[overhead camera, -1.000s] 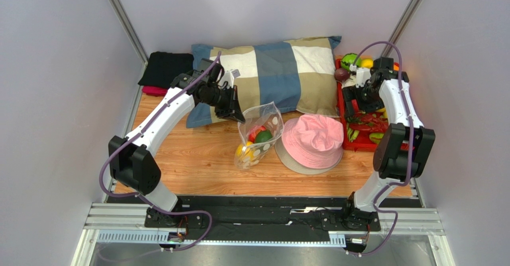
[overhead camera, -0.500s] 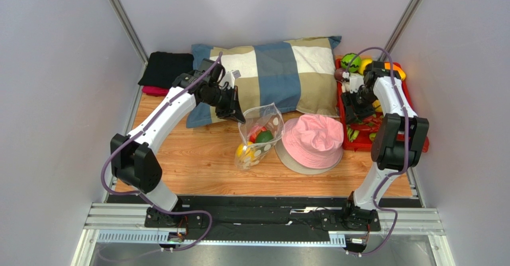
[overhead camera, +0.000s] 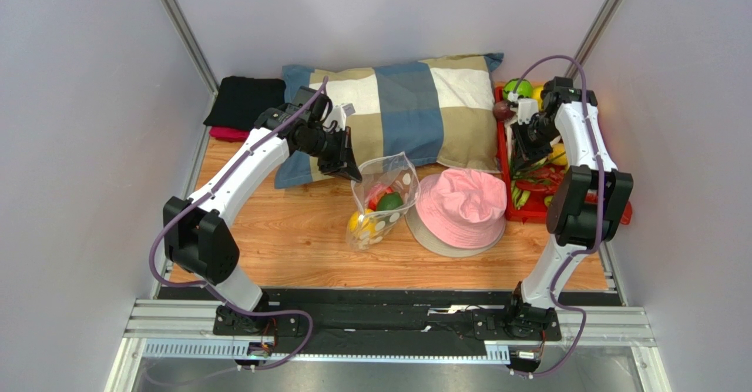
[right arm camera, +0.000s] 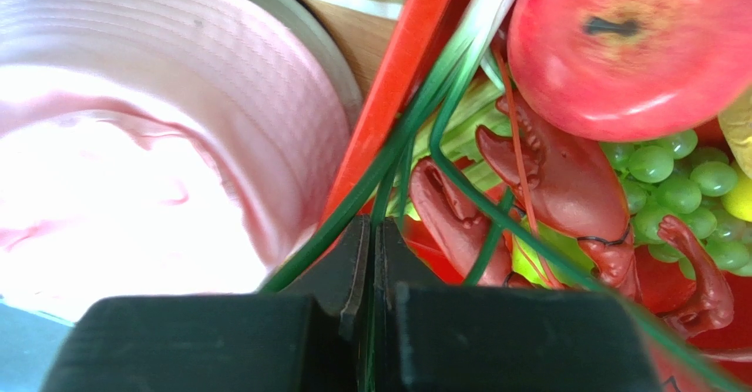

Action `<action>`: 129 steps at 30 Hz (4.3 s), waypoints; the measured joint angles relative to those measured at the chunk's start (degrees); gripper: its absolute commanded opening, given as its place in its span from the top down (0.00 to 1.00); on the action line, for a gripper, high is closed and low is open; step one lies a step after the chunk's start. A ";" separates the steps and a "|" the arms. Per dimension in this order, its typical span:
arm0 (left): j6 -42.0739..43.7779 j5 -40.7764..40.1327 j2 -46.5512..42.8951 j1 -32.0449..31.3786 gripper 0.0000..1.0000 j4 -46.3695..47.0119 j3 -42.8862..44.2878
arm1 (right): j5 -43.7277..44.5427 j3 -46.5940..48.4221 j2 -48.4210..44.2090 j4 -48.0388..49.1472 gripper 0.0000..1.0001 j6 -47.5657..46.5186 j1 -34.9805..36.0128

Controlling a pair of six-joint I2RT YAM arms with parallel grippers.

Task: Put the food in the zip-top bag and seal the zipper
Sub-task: Pick up the fake vegetable from the bin, then place the fake vegetable in the zipper food storage bag.

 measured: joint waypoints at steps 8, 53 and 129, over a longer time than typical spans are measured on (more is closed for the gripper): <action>0.00 0.00 0.00 0.00 1.00 0.00 0.00 | -2.05 3.17 0.00 -3.06 0.87 -0.24 0.00; 0.00 0.33 0.07 0.00 1.00 0.00 0.00 | 5.60 0.68 -2.19 -3.45 1.00 -12.39 2.10; 4.07 3.61 -1.62 -1.62 1.00 0.94 -1.62 | -1.95 -24.35 -39.06 17.22 0.48 -69.72 49.18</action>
